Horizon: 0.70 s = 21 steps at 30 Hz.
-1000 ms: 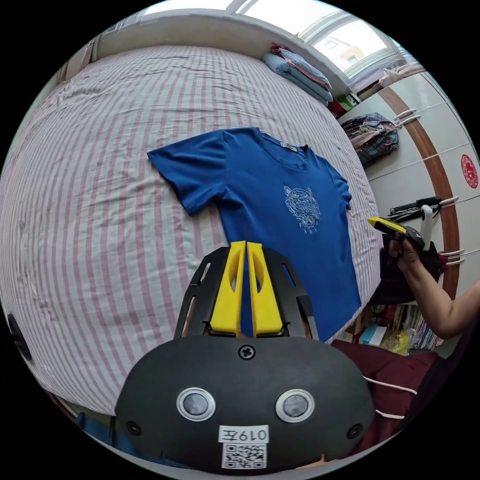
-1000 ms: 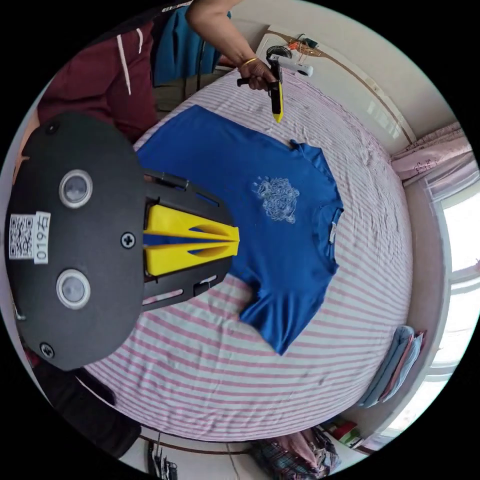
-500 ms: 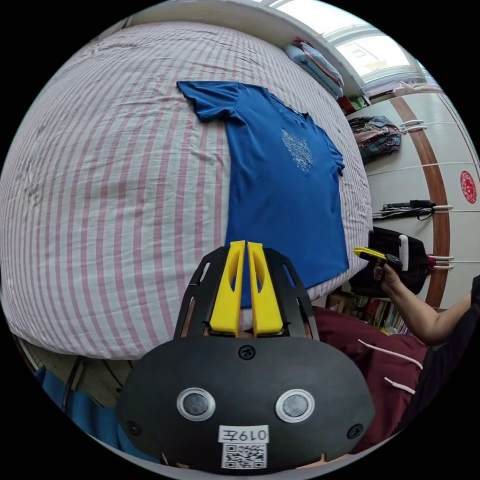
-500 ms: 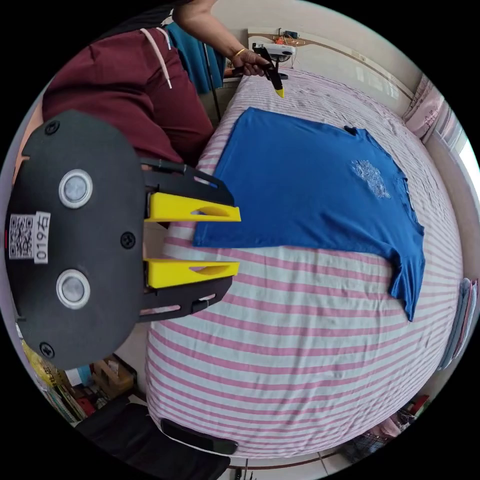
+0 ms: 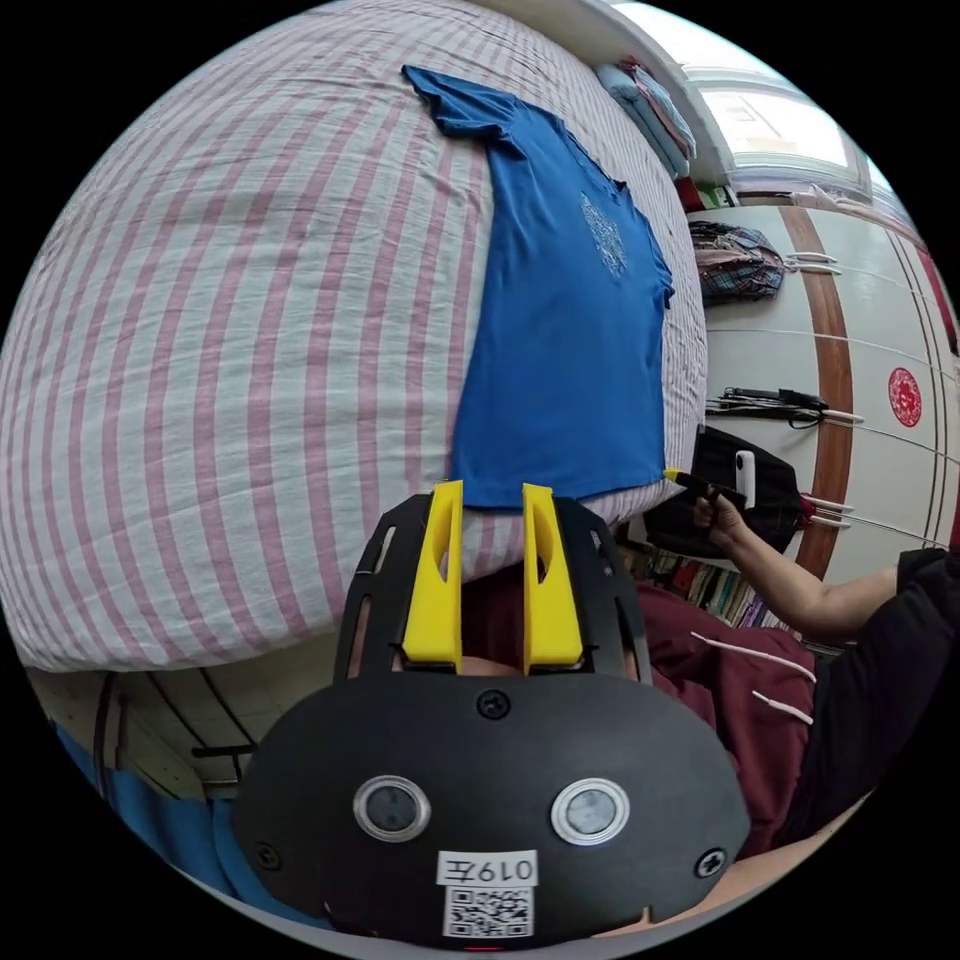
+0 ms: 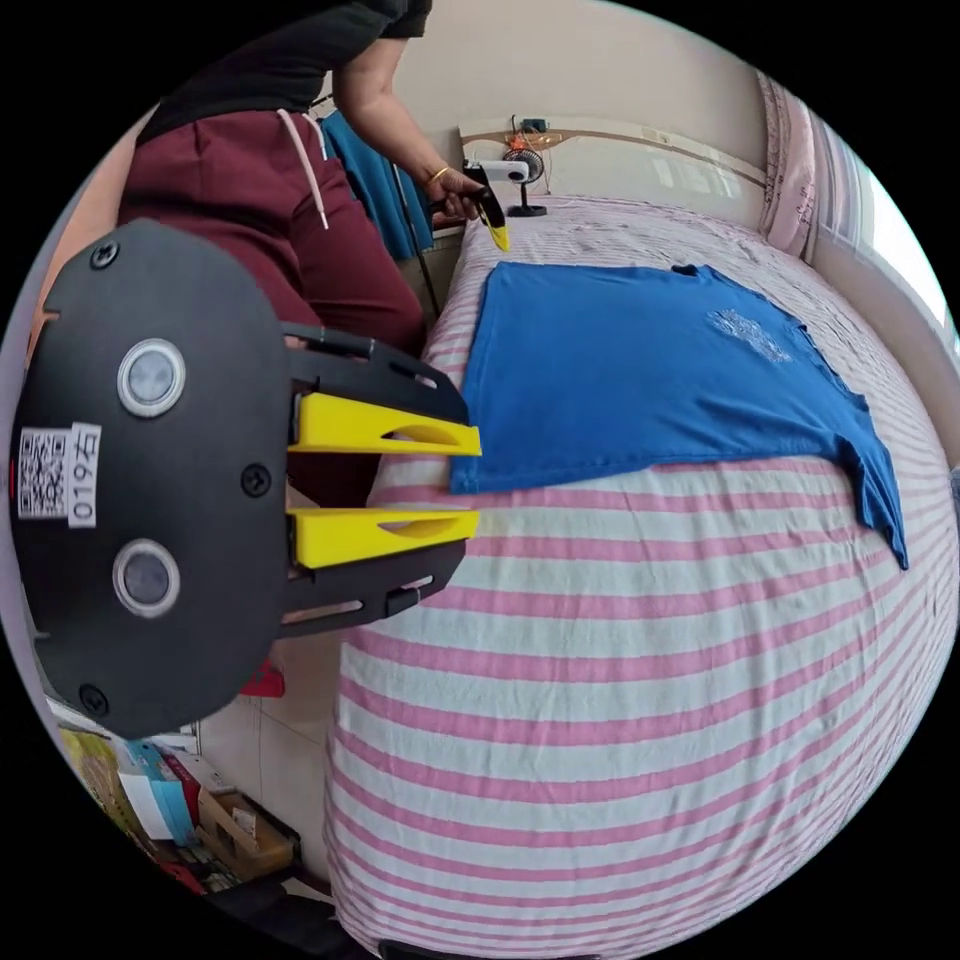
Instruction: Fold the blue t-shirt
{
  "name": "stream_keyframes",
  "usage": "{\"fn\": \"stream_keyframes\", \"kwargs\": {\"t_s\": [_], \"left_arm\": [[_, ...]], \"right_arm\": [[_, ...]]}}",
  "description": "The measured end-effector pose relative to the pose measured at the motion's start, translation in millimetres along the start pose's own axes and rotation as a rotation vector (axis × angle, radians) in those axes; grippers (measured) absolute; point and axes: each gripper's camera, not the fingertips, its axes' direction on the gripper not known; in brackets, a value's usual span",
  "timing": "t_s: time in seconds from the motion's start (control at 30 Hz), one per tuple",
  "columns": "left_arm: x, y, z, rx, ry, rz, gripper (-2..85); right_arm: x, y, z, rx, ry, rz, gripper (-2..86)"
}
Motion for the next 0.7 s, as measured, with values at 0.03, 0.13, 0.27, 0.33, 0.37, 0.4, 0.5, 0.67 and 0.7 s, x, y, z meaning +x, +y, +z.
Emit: {"fn": "stream_keyframes", "kwargs": {"t_s": [0.03,0.13,0.27,0.33,0.37,0.4,0.5,0.67,0.7], "left_arm": [[-7,1,4,-0.015,0.018,-0.004,8.7],[-20,3,12,0.006,0.023,-0.023,9.0],[-29,2,27,0.021,0.041,-0.031,9.2],[-35,2,40,0.004,0.037,-0.037,9.2],[-36,3,42,0.005,0.030,-0.043,9.1],[-40,4,45,0.016,0.016,-0.055,9.0],[-51,8,49,0.071,0.038,-0.094,8.4],[-60,4,69,0.037,0.150,-0.085,7.9],[-60,2,74,0.026,0.153,-0.078,7.8]], "right_arm": [[4,3,-2,0.001,-0.011,0.007,8.2],[22,17,-9,0.006,-0.044,0.026,7.9],[42,34,-15,-0.006,-0.093,0.028,7.6],[49,41,-16,-0.014,-0.112,0.030,7.4],[54,46,-18,-0.007,-0.119,0.035,7.3],[59,51,-20,-0.002,-0.124,0.038,7.1],[69,63,-23,0.016,-0.133,0.040,7.0],[89,79,-22,0.034,-0.197,0.057,7.2],[93,82,-22,0.038,-0.218,0.059,7.2]]}}
